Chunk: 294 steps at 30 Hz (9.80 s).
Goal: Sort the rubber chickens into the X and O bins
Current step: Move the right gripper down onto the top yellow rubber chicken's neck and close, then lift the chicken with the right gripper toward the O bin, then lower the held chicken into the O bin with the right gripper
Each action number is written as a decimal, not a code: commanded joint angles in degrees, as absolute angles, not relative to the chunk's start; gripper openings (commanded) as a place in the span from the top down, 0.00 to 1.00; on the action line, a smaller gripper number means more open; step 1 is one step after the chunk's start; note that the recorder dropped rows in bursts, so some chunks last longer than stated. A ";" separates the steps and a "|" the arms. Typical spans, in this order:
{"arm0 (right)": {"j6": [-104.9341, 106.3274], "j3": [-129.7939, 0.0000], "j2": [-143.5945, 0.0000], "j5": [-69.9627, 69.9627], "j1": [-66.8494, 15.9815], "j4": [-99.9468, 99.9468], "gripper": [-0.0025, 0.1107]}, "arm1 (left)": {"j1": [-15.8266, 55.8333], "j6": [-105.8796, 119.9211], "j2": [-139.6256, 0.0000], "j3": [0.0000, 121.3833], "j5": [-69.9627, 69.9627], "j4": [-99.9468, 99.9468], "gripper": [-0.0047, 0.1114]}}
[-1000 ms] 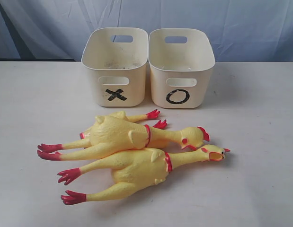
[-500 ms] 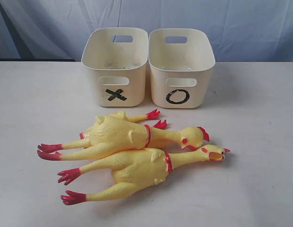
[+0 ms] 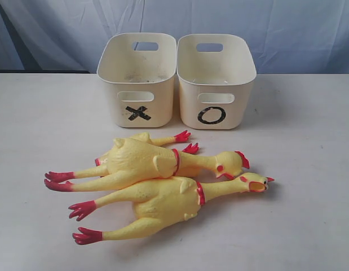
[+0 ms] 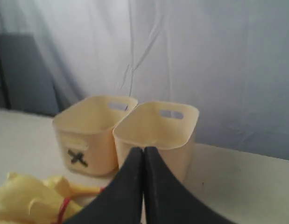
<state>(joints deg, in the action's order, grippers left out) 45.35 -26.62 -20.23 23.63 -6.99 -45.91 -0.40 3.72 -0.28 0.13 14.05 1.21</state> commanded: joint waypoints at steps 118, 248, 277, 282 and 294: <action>66.13 -44.95 -87.21 -6.29 -39.47 -30.33 0.99 | -0.47 3.43 0.00 0.00 13.27 1.16 0.96; 32.85 -65.72 -95.26 46.81 -9.96 -73.00 0.99 | -0.47 3.43 0.00 0.00 13.27 1.16 0.96; 6.33 -96.77 -111.65 60.01 -8.71 -50.56 0.99 | -0.47 3.43 0.00 0.00 13.27 1.16 0.96; 0.00 -101.37 -112.18 65.84 -8.71 -41.77 0.99 | -0.47 3.43 0.00 0.00 13.27 1.16 0.96; -1.78 -102.75 -112.18 69.96 -8.71 -32.78 0.99 | -0.47 3.43 0.00 0.00 13.27 1.16 0.96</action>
<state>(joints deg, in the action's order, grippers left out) -1.88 -102.09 -112.48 70.41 -8.94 -33.44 -0.40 3.72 -0.28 0.13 14.05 1.21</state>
